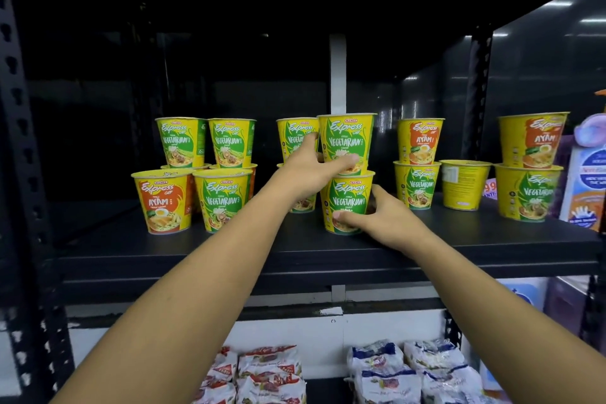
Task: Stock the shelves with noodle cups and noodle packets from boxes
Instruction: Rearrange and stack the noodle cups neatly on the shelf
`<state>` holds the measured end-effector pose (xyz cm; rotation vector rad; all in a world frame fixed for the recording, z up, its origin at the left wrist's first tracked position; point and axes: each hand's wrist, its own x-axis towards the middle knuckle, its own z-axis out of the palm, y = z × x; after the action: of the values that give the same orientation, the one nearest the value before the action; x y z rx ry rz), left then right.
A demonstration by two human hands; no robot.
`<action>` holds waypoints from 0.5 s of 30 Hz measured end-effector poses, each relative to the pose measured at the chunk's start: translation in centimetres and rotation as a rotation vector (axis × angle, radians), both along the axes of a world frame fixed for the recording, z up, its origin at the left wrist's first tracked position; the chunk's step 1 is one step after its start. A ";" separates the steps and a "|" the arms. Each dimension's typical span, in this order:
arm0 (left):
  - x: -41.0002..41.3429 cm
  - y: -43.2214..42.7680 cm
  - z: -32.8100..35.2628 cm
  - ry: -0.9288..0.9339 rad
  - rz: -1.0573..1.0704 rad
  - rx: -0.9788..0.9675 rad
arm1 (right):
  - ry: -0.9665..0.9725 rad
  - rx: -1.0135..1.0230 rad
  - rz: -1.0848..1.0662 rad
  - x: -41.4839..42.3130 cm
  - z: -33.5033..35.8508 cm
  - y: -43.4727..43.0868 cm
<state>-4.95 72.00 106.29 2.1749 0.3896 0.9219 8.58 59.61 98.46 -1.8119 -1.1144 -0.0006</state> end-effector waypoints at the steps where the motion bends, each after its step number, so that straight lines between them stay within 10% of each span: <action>1: 0.4 -0.1 0.2 0.007 0.013 0.014 | 0.001 0.001 0.004 0.0 0.0 -0.1; 15: 0.8 0.3 0.6 -0.254 0.078 -0.059 | -0.009 0.004 0.017 0.3 -0.1 -0.1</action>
<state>-4.10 72.31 106.90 1.9704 0.3744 1.1989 8.84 59.48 98.41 -1.8010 -1.1351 -0.0008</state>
